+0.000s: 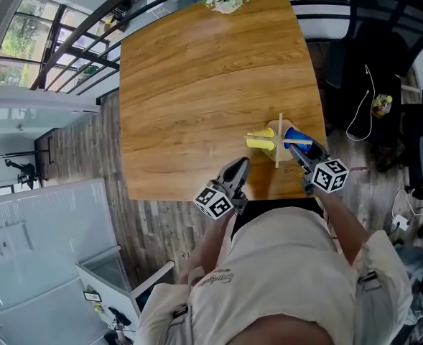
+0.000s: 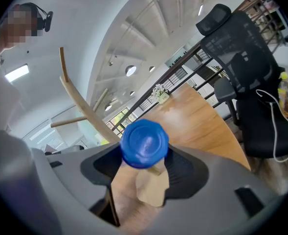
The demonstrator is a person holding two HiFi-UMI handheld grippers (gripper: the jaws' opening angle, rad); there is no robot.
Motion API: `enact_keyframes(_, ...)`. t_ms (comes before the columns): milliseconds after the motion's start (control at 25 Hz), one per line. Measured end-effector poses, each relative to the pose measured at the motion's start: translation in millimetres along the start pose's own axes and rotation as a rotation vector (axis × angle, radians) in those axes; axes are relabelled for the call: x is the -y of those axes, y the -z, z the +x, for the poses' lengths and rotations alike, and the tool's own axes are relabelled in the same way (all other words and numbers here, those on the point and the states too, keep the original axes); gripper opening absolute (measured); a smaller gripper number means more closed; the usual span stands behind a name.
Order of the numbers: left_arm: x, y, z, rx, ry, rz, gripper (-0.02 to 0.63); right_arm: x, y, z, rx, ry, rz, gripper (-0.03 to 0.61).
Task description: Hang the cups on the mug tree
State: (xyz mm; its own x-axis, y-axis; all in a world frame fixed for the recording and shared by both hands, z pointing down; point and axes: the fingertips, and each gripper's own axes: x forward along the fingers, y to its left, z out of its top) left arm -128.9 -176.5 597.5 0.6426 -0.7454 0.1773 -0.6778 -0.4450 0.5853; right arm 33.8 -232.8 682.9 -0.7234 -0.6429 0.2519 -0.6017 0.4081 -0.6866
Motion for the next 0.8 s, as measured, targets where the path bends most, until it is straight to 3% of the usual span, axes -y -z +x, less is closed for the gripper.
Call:
enact_keyframes(200,2,-2,-6,-0.011,0.006,-0.006,0.026,15,22,-7,-0.063,0.081,0.023,0.242)
enact_keyframes(480,1,7,-10,-0.033,0.047,-0.018,0.026,14,33,-23,-0.072,0.113,0.04,0.216)
enact_keyframes(640,5,9,-7,-0.042,0.083,-0.014,0.026,7,33,-36,-0.061,0.128,0.01,0.204)
enact_keyframes(800,1,10,-4,-0.056,0.106,0.01,0.026,-3,35,-43,-0.082,0.155,-0.046,0.137)
